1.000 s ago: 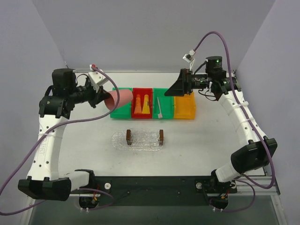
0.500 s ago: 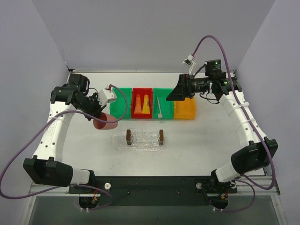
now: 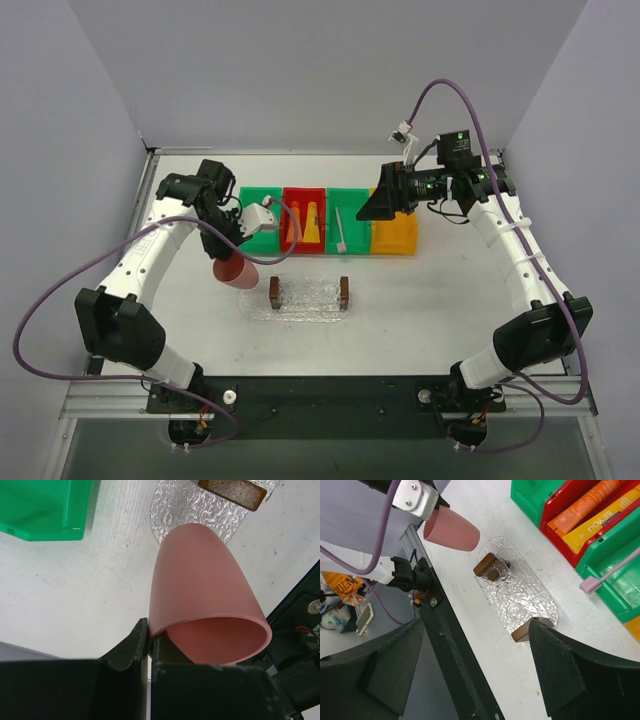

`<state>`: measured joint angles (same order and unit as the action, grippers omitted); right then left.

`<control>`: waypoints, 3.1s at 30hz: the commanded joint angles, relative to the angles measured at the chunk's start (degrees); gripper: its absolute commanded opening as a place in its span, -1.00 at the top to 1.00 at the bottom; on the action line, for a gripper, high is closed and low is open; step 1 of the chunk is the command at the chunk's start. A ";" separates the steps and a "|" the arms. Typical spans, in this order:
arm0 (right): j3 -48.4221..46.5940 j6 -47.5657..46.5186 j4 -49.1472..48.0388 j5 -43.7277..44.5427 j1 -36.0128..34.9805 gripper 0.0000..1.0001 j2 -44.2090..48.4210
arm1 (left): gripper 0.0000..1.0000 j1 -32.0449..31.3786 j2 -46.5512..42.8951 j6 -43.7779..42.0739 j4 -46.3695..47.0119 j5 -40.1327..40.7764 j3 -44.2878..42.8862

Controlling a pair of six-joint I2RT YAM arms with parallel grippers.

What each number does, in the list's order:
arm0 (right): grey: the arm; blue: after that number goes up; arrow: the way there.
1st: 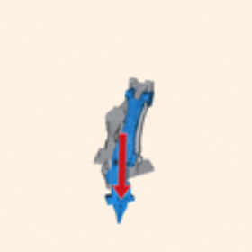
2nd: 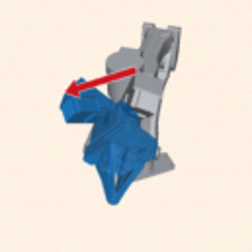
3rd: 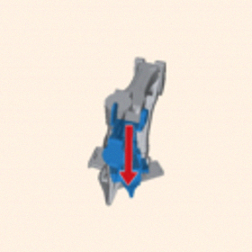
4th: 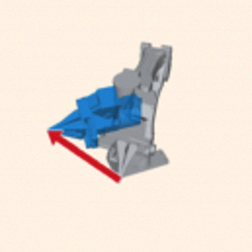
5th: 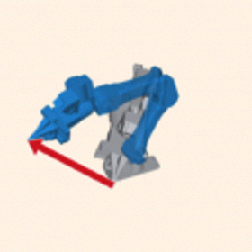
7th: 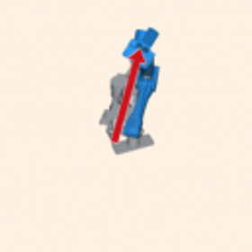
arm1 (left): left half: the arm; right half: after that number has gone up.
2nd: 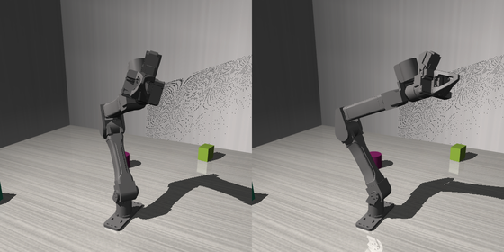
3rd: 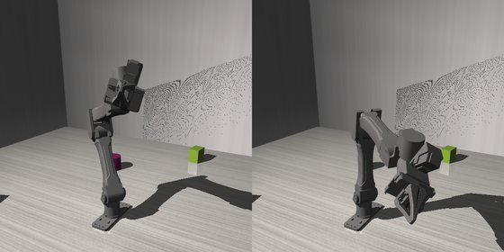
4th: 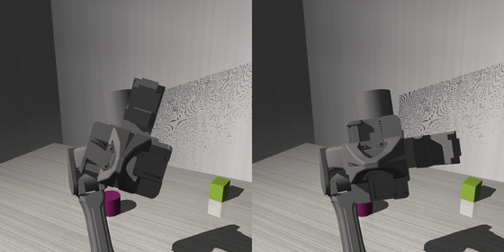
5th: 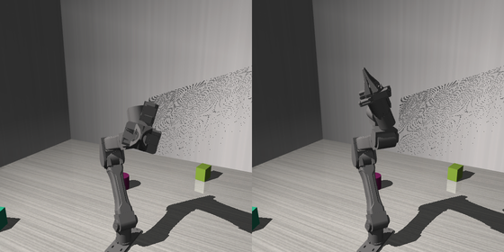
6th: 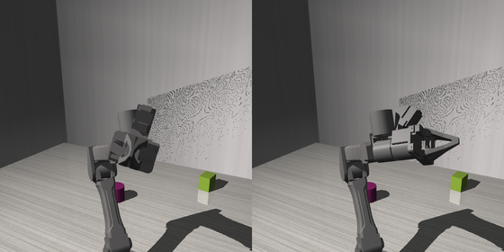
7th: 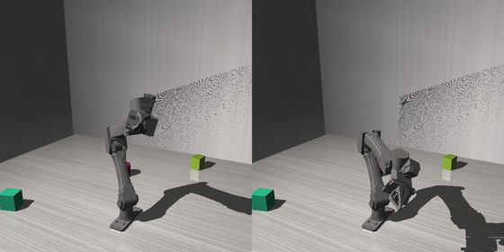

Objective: Prepare toiletry sets of a toothbrush and toothpaste on the tray

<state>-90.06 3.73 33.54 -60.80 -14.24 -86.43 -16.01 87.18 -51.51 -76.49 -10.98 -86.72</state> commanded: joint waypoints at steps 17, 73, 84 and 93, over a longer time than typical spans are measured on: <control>6.21 -9.35 3.02 10.26 0.18 -0.60 5.84 | 1.00 -5.70 10.29 5.62 -0.50 6.32 2.26; 7.71 -10.14 3.73 8.85 0.97 -0.59 5.05 | 0.54 -11.06 14.78 12.57 5.74 13.18 3.66; 7.71 -9.88 3.73 8.76 0.97 -0.59 4.87 | 0.11 -11.68 13.20 12.83 3.89 12.57 2.17; 6.83 -10.05 3.99 9.99 0.97 -0.59 4.69 | -0.33 -11.76 11.09 13.10 2.40 12.30 -2.05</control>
<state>-82.50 -5.26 37.10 -49.98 -13.78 -82.26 -27.62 102.13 -38.61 -72.31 2.28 -84.25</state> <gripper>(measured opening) 0.794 0.643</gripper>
